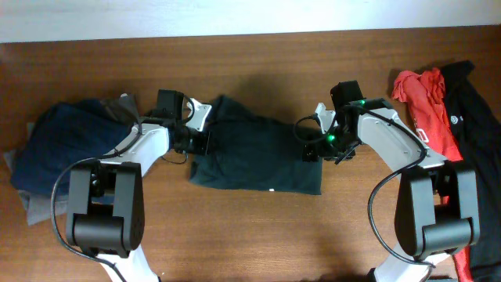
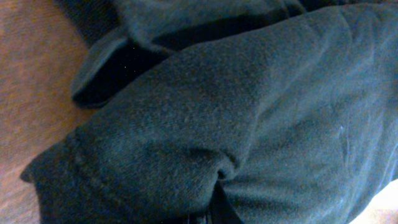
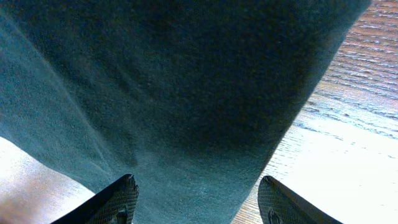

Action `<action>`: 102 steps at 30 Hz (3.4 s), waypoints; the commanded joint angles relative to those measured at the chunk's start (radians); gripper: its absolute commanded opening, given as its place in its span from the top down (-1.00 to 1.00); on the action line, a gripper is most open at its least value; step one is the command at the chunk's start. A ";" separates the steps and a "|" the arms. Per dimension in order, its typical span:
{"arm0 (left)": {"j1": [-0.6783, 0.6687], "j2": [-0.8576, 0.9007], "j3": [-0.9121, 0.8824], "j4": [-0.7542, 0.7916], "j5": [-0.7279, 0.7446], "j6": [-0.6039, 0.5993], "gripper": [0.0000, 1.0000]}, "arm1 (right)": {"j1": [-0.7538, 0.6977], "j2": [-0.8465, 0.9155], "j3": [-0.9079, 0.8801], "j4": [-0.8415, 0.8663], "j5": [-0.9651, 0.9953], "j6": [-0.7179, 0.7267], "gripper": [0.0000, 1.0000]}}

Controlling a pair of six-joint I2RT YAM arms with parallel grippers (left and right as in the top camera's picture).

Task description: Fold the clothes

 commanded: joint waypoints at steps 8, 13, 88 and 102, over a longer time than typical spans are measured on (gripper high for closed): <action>0.023 -0.159 0.351 -0.374 -0.188 0.122 0.99 | -0.007 0.009 -0.006 0.006 -0.086 0.021 -0.27; -0.098 -0.148 0.410 -0.440 -0.365 0.133 0.99 | -0.025 0.009 -0.006 0.016 -0.146 0.046 -0.26; -0.667 0.139 0.668 -0.378 -0.625 -0.346 0.99 | -0.536 -0.153 0.046 -0.086 -0.080 0.143 -0.36; -0.620 0.176 0.666 -0.539 -0.707 -0.366 0.24 | -0.536 -0.153 0.046 -0.085 -0.080 0.128 -0.36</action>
